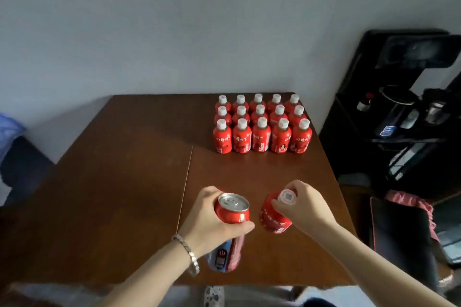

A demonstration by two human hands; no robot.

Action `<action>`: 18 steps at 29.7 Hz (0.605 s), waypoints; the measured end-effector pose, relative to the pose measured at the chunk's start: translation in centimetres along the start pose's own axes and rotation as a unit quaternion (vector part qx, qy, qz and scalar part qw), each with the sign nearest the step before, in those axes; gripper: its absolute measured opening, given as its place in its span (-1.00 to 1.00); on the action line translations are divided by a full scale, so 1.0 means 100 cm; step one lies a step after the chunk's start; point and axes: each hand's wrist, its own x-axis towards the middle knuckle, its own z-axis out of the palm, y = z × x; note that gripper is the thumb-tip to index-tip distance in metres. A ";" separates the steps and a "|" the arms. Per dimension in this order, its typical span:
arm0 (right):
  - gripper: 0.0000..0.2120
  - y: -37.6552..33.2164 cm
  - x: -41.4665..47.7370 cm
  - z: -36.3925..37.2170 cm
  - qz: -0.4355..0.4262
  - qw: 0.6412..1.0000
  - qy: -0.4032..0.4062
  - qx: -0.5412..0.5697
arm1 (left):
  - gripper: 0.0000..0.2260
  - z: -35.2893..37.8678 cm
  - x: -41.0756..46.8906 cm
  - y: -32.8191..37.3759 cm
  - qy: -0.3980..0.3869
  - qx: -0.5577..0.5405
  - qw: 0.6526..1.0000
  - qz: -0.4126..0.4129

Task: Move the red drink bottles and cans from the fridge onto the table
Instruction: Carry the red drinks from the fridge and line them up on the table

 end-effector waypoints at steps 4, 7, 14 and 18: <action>-0.78 -0.031 0.063 0.030 0.040 0.999 -0.009 0.015 | -0.48 -0.032 0.071 -0.016 -0.069 0.059 0.996 -0.004; -0.76 -0.043 0.104 0.051 0.076 0.996 -0.011 0.033 | -0.48 -0.044 0.116 -0.026 -0.095 0.072 0.993 -0.003; -0.75 -0.052 0.178 0.086 0.125 0.989 0.011 0.074 | -0.47 -0.041 0.194 -0.039 -0.146 0.087 0.985 -0.014; -0.77 -0.058 0.213 0.091 0.094 0.993 -0.004 0.078 | -0.34 -0.035 0.225 -0.042 -0.159 0.089 0.983 -0.021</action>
